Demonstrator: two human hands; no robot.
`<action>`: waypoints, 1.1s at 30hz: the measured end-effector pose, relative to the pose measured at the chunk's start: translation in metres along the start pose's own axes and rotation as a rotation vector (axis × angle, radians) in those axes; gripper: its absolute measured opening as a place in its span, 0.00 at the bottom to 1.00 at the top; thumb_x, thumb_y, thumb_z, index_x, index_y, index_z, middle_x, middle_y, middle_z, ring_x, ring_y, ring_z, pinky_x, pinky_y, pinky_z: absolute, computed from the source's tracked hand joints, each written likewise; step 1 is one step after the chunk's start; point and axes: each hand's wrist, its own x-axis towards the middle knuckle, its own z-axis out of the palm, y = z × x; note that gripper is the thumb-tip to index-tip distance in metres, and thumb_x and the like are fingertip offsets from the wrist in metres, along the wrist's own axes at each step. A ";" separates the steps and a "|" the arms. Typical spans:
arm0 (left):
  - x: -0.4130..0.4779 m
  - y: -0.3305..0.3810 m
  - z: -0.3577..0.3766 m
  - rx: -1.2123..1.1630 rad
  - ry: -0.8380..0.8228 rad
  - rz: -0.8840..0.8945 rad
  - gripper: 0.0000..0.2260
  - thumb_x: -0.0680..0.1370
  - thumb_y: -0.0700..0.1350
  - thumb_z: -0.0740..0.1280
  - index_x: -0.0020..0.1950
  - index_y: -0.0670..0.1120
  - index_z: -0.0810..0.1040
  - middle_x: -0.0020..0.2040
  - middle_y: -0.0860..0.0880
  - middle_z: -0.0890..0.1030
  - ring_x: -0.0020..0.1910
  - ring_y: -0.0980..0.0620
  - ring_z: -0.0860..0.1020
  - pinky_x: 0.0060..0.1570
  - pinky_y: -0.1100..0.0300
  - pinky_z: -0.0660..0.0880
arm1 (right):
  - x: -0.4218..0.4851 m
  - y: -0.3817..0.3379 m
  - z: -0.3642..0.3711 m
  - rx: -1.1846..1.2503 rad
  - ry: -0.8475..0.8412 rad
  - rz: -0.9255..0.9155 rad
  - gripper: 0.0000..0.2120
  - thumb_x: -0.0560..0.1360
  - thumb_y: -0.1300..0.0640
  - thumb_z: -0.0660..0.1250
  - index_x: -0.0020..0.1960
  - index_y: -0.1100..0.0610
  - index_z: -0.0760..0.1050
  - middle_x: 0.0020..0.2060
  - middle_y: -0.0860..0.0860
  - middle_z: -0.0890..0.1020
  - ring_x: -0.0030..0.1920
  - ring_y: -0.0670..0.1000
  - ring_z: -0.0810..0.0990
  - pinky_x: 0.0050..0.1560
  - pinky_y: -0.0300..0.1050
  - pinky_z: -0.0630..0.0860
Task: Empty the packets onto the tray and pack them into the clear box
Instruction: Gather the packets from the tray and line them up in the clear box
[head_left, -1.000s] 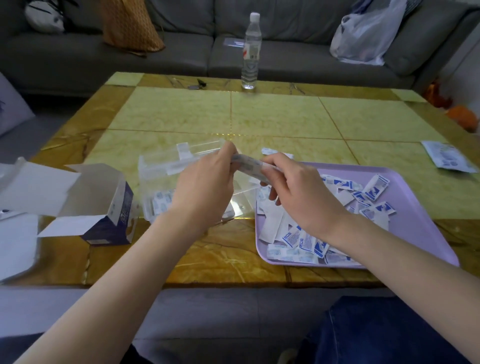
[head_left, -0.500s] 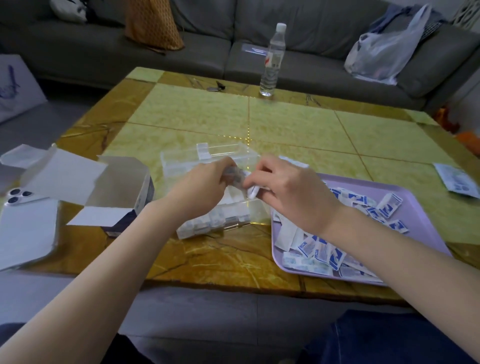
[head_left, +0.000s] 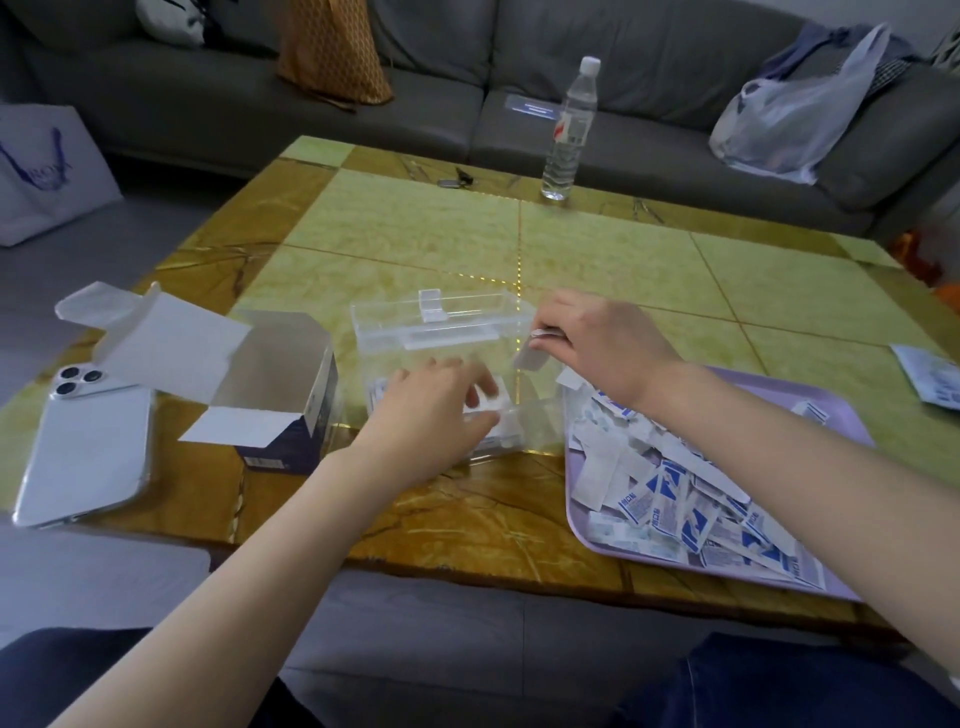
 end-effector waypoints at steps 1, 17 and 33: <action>-0.002 0.000 0.002 0.020 -0.009 0.014 0.08 0.78 0.50 0.62 0.56 0.53 0.75 0.50 0.54 0.78 0.53 0.52 0.72 0.55 0.56 0.66 | 0.002 0.001 0.003 -0.020 -0.017 0.017 0.09 0.78 0.53 0.63 0.49 0.58 0.76 0.46 0.52 0.78 0.43 0.53 0.77 0.38 0.41 0.64; -0.004 -0.001 0.007 -0.040 0.019 0.015 0.06 0.77 0.46 0.65 0.52 0.50 0.78 0.48 0.52 0.80 0.53 0.51 0.72 0.52 0.59 0.64 | 0.027 -0.004 0.027 -0.165 -0.751 -0.063 0.04 0.74 0.57 0.67 0.46 0.55 0.79 0.30 0.43 0.72 0.32 0.45 0.71 0.32 0.39 0.67; -0.003 -0.002 0.005 -0.099 -0.027 -0.006 0.06 0.77 0.44 0.66 0.52 0.49 0.79 0.48 0.50 0.80 0.52 0.50 0.73 0.57 0.54 0.70 | 0.047 -0.013 0.040 -0.052 -1.016 0.060 0.09 0.72 0.55 0.71 0.50 0.58 0.82 0.47 0.54 0.84 0.42 0.52 0.79 0.37 0.40 0.72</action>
